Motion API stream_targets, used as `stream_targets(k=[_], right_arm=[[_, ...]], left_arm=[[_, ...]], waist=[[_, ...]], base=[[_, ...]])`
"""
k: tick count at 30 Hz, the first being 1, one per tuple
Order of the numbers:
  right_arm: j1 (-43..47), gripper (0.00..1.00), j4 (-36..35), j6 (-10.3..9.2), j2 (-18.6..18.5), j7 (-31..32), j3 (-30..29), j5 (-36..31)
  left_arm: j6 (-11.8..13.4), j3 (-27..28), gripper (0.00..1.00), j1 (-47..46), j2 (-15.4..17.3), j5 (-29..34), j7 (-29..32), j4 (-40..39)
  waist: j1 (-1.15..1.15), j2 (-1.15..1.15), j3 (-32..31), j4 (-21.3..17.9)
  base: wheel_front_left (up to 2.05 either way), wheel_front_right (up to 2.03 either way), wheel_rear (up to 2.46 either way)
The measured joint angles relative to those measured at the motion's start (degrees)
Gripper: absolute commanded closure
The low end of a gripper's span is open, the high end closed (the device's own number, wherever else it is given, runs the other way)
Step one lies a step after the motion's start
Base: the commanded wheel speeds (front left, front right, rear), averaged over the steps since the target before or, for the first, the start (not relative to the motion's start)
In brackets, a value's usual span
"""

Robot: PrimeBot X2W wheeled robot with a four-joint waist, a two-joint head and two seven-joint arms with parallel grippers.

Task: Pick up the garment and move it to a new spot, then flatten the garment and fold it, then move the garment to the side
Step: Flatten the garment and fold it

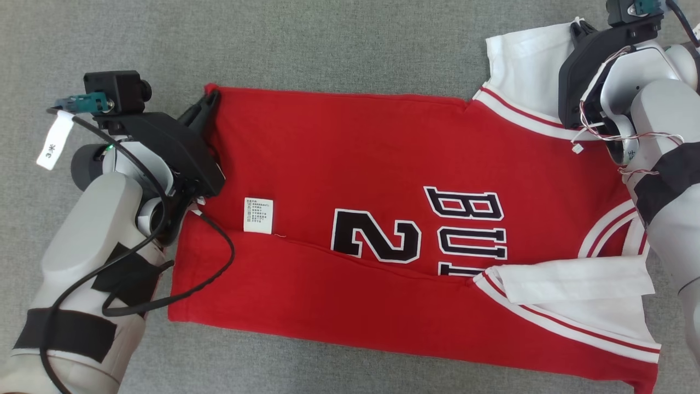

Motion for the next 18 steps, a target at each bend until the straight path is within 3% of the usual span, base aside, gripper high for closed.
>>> stream_targets(k=[18], right_arm=[[-2.26,1.0,4.49,3.22,0.57,-11.49,-1.01,0.92]], left_arm=[[0.0,-5.98,1.0,-1.16,2.25,-3.86,-5.53,1.19]], waist=[[0.01,0.01,-2.68,0.23]], base=[[0.0,0.0,0.0]])
